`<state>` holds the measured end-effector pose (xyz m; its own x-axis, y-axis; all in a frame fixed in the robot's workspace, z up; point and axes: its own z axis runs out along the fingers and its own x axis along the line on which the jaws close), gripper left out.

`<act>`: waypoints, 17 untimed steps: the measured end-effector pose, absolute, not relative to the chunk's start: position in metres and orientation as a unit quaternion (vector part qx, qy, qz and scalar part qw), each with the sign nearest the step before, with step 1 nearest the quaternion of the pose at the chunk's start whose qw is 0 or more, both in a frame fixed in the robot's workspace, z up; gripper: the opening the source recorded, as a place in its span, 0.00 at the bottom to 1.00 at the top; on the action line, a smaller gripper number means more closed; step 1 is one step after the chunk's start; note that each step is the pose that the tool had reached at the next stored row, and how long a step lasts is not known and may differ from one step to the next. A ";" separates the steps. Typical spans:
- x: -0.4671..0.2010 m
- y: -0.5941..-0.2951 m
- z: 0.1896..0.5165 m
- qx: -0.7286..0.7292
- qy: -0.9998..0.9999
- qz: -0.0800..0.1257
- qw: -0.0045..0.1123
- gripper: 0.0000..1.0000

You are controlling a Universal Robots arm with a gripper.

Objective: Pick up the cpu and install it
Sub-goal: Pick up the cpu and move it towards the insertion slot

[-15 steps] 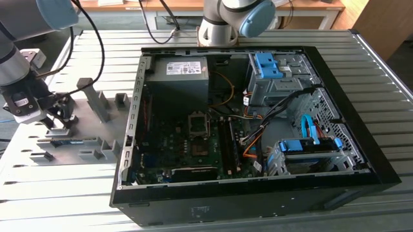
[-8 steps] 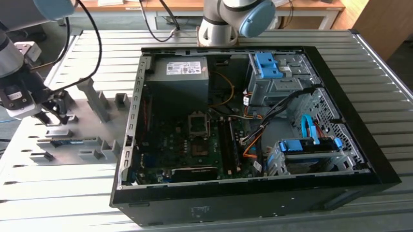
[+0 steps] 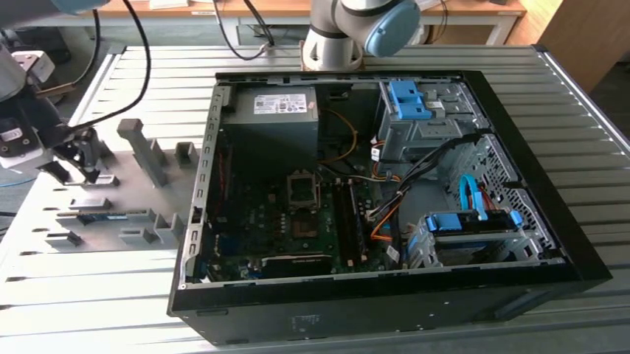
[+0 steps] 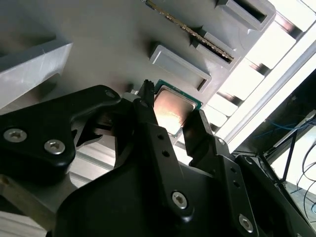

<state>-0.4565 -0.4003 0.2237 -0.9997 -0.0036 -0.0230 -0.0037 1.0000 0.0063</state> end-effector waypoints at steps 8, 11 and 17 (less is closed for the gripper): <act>-0.457 -0.400 0.247 -0.002 1.000 0.003 0.011 0.47; -0.457 -0.400 0.257 -0.002 1.000 0.003 0.011 0.47; -0.457 -0.400 0.280 -0.002 1.000 0.003 0.012 0.47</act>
<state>-0.4565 -0.4003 0.2805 -0.9997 -0.0035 -0.0230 -0.0037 1.0000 0.0063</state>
